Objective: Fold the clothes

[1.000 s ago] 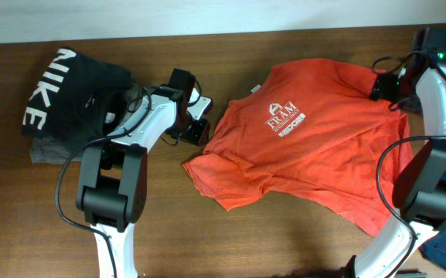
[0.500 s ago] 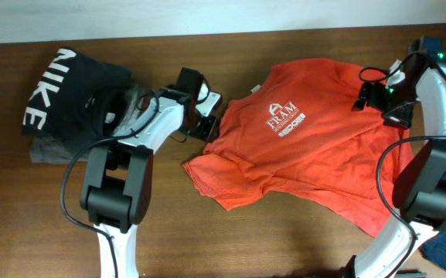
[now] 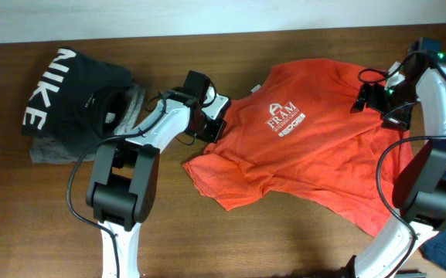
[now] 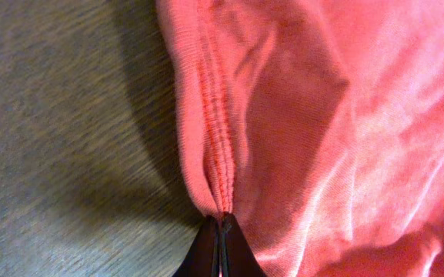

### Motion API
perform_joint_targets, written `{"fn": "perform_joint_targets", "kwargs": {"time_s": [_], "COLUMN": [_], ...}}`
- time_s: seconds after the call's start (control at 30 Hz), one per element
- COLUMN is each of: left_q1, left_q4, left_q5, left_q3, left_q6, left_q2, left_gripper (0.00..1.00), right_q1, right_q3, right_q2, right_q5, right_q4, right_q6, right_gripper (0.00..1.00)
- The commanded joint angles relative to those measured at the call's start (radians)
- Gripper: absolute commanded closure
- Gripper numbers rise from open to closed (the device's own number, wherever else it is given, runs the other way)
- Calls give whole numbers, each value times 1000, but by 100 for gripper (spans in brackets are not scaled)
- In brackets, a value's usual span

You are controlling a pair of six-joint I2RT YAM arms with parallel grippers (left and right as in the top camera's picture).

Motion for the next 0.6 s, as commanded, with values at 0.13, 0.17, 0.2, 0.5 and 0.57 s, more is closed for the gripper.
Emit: {"fn": "perform_joint_targets", "kwargs": {"time_s": [0.13, 0.17, 0.2, 0.5, 0.57], "left_q1": [120, 145, 171, 374, 389], "left_q4": [-163, -182, -201, -275, -275], "left_q5": [-369, -387, -410, -533, -526], "left_q3": [10, 10, 10, 10, 10], "left_q6": [-261, -277, -295, -370, -370], "left_q2": [61, 61, 61, 61, 61], "left_gripper": [100, 100, 100, 100, 100], "right_q1": [-6, -6, -6, -6, -6], "right_q3": [9, 9, 9, -35, -61], "right_q2": [-19, -19, -19, -17, -17], "right_q5": [-12, -12, -12, 7, 7], "right_q4": [-13, -13, -13, -3, 8], "right_q6": [-1, -1, -1, -46, -46], "right_gripper": [8, 8, 8, 8, 8]}}
